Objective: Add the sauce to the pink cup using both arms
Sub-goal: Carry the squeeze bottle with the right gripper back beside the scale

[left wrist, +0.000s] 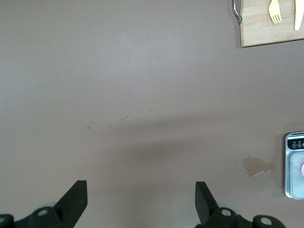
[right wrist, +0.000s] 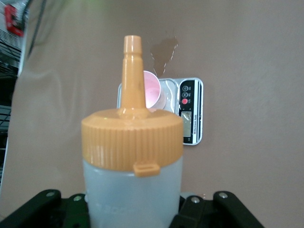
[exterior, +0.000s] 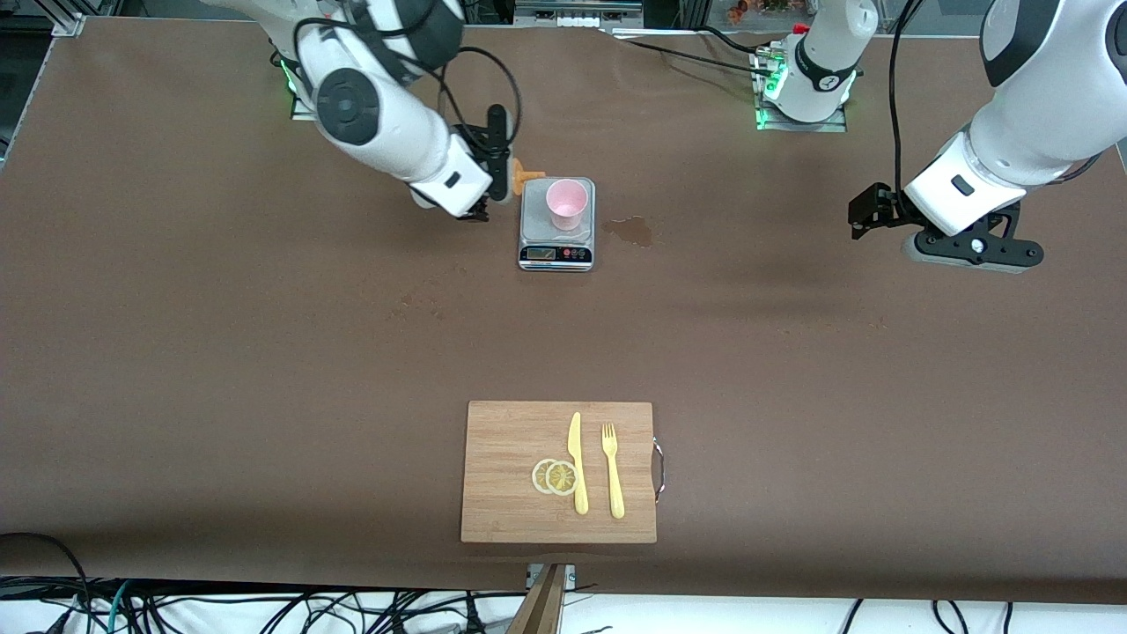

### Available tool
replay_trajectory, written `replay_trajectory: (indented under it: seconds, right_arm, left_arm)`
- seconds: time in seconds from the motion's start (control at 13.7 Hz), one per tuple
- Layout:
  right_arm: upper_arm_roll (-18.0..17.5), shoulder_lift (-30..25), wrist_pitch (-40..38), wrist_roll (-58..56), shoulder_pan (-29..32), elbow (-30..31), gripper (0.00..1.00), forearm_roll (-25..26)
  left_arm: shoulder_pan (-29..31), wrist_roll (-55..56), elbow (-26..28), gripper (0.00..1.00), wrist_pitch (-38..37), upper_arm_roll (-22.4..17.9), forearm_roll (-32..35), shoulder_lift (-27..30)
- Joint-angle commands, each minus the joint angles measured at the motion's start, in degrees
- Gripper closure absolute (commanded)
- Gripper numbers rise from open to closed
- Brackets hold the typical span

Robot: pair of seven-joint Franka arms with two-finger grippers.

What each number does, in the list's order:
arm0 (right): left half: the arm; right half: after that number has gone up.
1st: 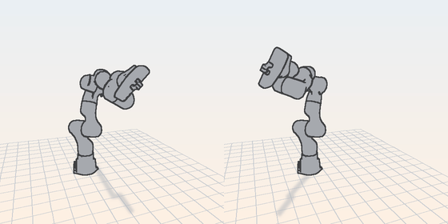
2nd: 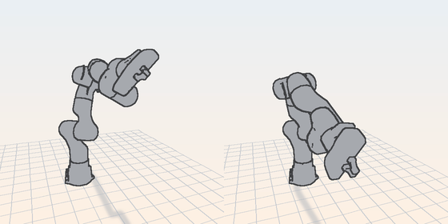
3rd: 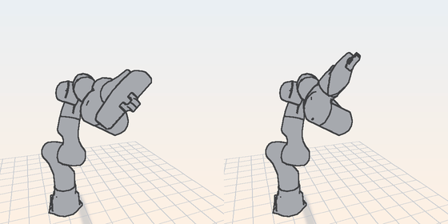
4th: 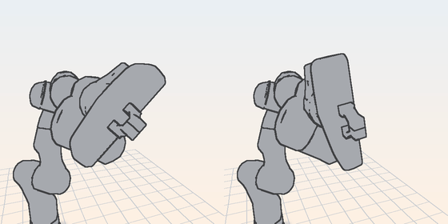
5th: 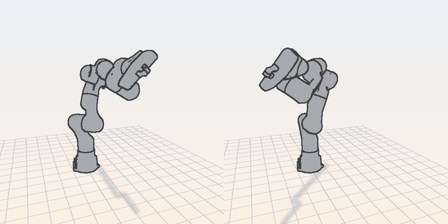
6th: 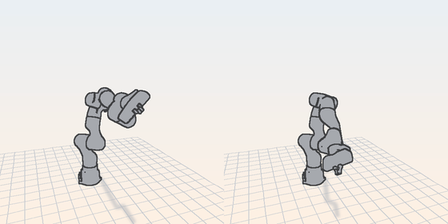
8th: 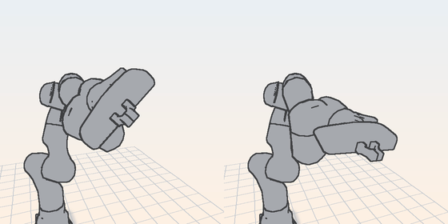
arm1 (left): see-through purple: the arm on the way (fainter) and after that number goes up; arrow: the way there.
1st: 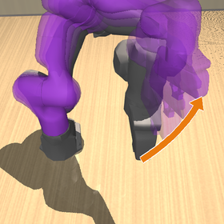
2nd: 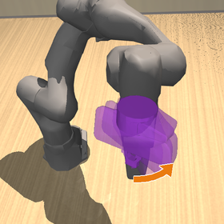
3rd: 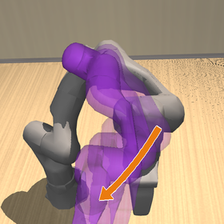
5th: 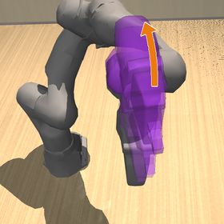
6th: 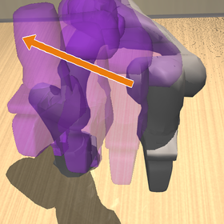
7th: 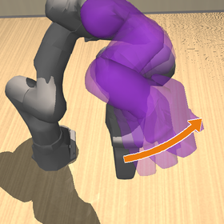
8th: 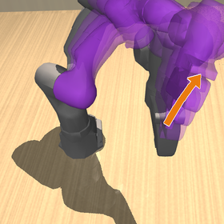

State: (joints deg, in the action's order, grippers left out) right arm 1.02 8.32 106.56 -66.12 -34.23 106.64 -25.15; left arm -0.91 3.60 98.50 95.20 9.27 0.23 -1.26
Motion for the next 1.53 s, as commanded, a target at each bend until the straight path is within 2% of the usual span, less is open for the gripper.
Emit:
replay_trajectory:
  seconds: [0.0,0.15,0.37,0.44,0.51,0.73,0.88,1.1,1.24,1.46]
  right_arm:
    - [-0.6,-2.4,-4.4,-10.5,6.5,0.2,0.94,-7.4]
    - [-0.2,-2.3,-8.7,-20.1,12.9,0.1,0.94,-12.7]
    - [0.9,-1.4,-13.5,-33.5,22.3,0.1,0.94,-17.6]
    - [2.2,-0.5,-14.4,-37.7,24.4,0.0,0.94,-19.3]
    - [5.2,0.6,-16.0,-41.9,25.1,0.0,0.94,-21.7]
    - [14.4,8.2,-26.2,-56.3,26.8,-3.9,0.94,-28.2]
    - [17.3,13.9,-31.7,-65.5,29.7,-5.7,0.94,-32.4]
    - [20.1,21.8,-37.3,-77.5,33.8,-6.9,0.94,-37.8]
    - [21.8,25.1,-39.1,-82.4,35.3,-6.9,0.94,-39.4]
    - [22.4,30.5,-43.0,-88.6,39.0,-6.9,0.94,-40.8]
  left_arm:
    - [0.1,-0.5,-2.1,0.0,-1.7,0.0,-1.1,-0.9]
    - [0.1,-0.5,-2.1,0.0,-1.7,0.0,-1.1,-0.9]
    - [0.0,-0.5,-2.1,0.0,-1.7,0.0,-1.1,-0.9]
    - [0.0,-0.5,-2.1,0.0,-1.7,0.0,-1.1,-0.9]
    - [0.0,-0.5,-2.1,0.0,-1.7,0.0,-1.1,-0.9]
    - [0.0,-0.5,-2.1,0.0,-1.7,0.0,-1.1,-0.9]
    - [0.0,-0.4,-2.1,0.0,-1.7,0.0,-1.1,-0.9]
    - [0.0,-0.5,-2.1,0.0,-1.7,0.0,-1.1,-0.9]
    - [-0.1,-0.4,-2.1,0.0,-1.7,0.0,-1.1,-0.9]
    - [-0.1,-0.7,-2.1,0.0,-1.7,0.0,-1.1,-0.9]
